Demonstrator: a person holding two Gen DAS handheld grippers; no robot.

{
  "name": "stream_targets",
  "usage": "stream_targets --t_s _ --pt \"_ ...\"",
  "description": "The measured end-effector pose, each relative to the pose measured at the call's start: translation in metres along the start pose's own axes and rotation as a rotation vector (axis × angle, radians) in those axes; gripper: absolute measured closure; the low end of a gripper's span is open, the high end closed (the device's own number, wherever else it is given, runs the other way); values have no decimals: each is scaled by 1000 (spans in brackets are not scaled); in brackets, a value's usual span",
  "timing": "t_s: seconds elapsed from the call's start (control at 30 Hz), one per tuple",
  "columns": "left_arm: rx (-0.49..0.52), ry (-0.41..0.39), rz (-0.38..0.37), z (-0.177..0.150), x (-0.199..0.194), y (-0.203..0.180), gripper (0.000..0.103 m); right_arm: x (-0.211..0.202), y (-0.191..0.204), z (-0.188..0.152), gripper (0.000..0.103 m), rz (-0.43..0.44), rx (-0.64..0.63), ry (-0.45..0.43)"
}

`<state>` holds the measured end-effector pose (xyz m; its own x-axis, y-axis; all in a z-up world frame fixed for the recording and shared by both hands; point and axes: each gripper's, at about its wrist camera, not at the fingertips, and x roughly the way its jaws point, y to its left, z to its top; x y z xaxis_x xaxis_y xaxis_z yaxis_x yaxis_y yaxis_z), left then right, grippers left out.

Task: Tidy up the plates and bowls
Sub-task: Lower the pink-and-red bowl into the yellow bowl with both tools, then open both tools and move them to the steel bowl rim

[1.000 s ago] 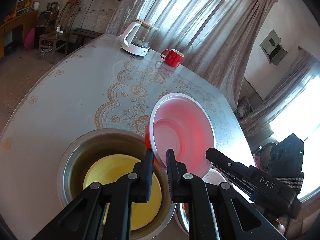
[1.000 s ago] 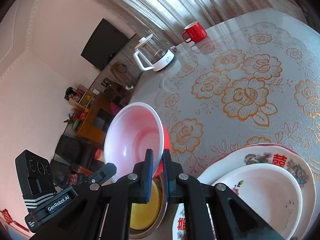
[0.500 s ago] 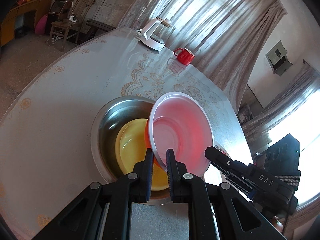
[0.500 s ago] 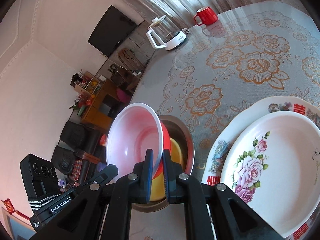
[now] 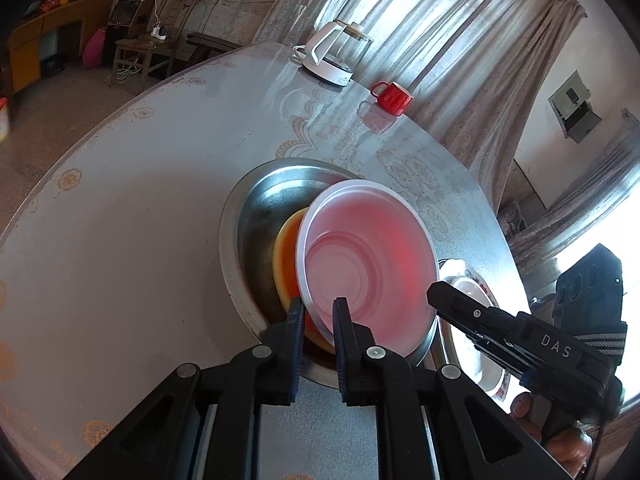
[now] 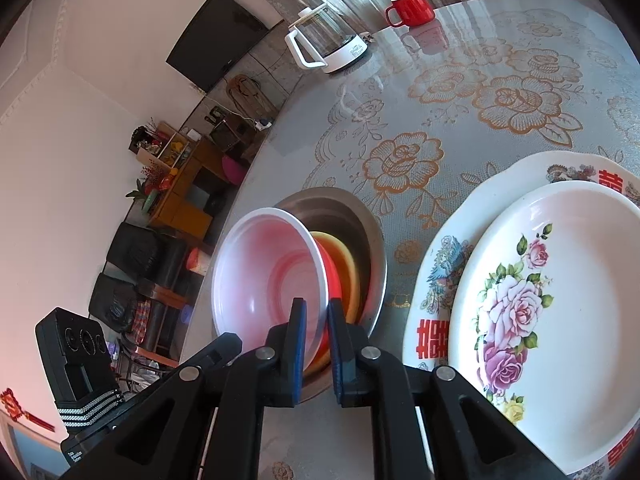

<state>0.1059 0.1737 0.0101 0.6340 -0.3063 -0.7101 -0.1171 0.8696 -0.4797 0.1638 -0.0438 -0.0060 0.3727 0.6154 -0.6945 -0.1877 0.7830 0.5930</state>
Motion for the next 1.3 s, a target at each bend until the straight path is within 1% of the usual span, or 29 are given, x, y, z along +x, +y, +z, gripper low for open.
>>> stream_targets --t_s 0.1,0.27,0.3,0.37,0.5,0.6,0.73,0.83,1.0,1.3 --pt "-7 -5 4 -1 -2 2 90 0 -1 1 87 -10 0 2" --pt "2 -13 20 -1 -1 3 89 -1 1 1 87 -25 -19 -7" --pt "10 -21 33 -3 -3 2 87 0 2 1 87 -28 -23 -7" --pt "46 -47 80 -4 -5 -1 87 0 5 0 87 -34 -38 -9" --pt "110 -70 138 -7 -2 -7 85 1 12 -4 87 -71 -88 -13" --pt "146 -86 160 -11 -1 -11 82 3 14 -6 87 -94 -112 -10" --pt "161 -91 161 -12 -1 -13 78 2 15 -7 87 -107 -132 -16" --pt "165 -95 162 -12 -1 -12 78 1 16 -8 87 -117 -147 -21" --pt "196 -117 194 -15 -4 -17 78 1 21 -12 87 -137 -182 -28" --pt "204 -122 196 -17 -4 -18 76 0 24 -13 87 -147 -224 -27"
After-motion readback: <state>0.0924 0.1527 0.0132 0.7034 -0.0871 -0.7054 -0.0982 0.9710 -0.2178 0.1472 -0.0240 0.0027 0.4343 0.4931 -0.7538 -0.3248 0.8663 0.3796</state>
